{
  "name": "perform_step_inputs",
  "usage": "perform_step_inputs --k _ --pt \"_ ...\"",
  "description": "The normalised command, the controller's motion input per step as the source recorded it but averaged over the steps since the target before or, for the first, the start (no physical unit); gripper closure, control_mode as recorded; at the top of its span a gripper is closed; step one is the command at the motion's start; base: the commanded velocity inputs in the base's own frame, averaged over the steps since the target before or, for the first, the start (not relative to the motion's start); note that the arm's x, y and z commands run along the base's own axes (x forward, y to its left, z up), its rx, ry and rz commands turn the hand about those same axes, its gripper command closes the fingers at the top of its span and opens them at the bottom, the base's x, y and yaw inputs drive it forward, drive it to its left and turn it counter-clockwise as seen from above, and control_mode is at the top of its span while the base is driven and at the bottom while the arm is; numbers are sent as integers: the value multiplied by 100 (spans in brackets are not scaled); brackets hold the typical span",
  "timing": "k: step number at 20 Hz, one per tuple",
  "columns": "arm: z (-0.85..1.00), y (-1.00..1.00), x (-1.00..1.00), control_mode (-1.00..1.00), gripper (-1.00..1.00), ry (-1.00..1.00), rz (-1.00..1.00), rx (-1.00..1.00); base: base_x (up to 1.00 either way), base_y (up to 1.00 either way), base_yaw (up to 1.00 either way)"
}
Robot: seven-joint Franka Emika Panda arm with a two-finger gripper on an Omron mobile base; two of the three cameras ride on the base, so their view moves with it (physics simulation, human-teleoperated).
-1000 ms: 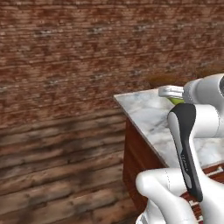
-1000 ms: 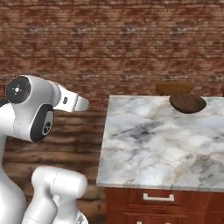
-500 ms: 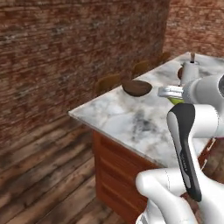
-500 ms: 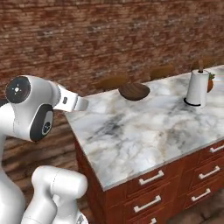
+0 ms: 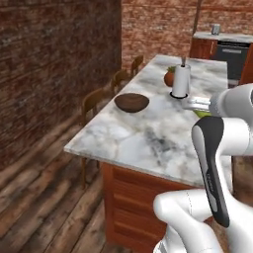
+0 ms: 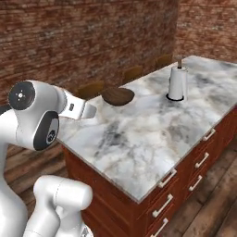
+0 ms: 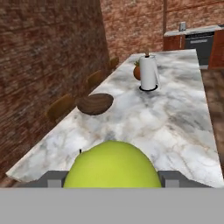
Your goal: Retrieve the pear and banana from the fridge and place them into the bowl on the dining table.
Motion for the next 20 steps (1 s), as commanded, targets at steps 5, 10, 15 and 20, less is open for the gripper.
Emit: perform_step_inputs --k 5,10,15,20 --pt "0 0 0 100 100 0 0 0 0 100 -35" --pt "0 0 0 100 100 0 0 0 1 100 -33" --pt "0 0 0 100 100 0 0 0 11 100 -36" --pt "0 0 0 100 100 0 0 0 21 100 -40"
